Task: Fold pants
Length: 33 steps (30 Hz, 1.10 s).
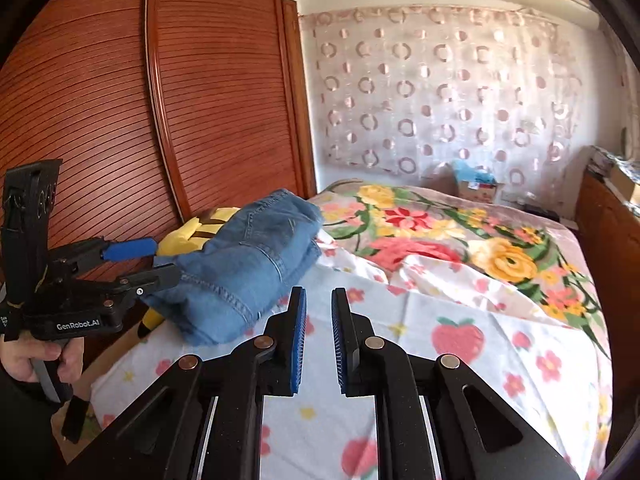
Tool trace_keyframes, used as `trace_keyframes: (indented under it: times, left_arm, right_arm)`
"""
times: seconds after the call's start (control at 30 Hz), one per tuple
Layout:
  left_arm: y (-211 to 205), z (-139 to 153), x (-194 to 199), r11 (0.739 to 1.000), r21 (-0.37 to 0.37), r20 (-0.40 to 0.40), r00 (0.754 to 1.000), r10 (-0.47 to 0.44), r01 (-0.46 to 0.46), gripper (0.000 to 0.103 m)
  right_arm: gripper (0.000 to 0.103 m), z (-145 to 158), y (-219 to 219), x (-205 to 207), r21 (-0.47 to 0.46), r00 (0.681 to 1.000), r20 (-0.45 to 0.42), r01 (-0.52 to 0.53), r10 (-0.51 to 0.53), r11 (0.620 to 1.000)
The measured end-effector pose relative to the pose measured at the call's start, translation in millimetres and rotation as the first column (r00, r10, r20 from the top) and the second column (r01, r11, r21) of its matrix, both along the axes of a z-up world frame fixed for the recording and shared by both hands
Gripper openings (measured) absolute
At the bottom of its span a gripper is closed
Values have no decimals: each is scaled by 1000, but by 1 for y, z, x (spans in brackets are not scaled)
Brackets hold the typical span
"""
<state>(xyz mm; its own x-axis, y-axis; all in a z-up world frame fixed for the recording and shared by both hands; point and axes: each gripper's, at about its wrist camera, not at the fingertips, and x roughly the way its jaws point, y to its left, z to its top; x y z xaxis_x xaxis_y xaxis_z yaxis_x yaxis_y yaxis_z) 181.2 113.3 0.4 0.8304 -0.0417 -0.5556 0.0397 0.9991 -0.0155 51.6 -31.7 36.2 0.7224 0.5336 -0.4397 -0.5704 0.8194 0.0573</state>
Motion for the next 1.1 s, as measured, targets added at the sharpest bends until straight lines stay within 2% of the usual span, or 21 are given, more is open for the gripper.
trace_keyframes:
  times: [0.13, 0.2, 0.43, 0.47, 0.6, 0.7, 0.93, 1.1]
  left_arm:
    - [-15, 5, -13, 1000, -1, 18, 1000, -22, 22, 79]
    - [-23, 8, -20, 1000, 5, 31, 999, -19, 18, 83]
    - [-45, 14, -44, 1000, 13, 81, 997, -6, 5, 84]
    - [-47, 15, -47, 1000, 13, 85, 996, -7, 6, 84]
    - [-58, 18, -62, 1000, 6, 104, 994, -27, 26, 84]
    - [-69, 22, -73, 999, 36, 108, 994, -30, 27, 84]
    - [-83, 31, -95, 1000, 24, 124, 992, -12, 9, 84]
    - [-90, 36, -106, 1000, 14, 139, 990, -24, 22, 84]
  right_arm:
    - [13, -2, -9, -25, 7, 1000, 5, 31, -31, 999]
    - [13, -3, -11, -34, 11, 999, 6, 44, -44, 999]
    - [14, -4, -27, -71, 27, 995, 9, 100, -101, 995]
    - [19, -3, -27, -75, 28, 994, 11, 110, -110, 994]
    - [25, 2, -32, -100, 32, 986, 41, 158, -159, 987]
    - [34, 7, -35, -120, 42, 978, 63, 194, -196, 980]
    - [51, 18, -37, -163, 65, 964, 112, 234, -240, 970]
    - [55, 22, -37, -186, 72, 951, 140, 270, -277, 960]
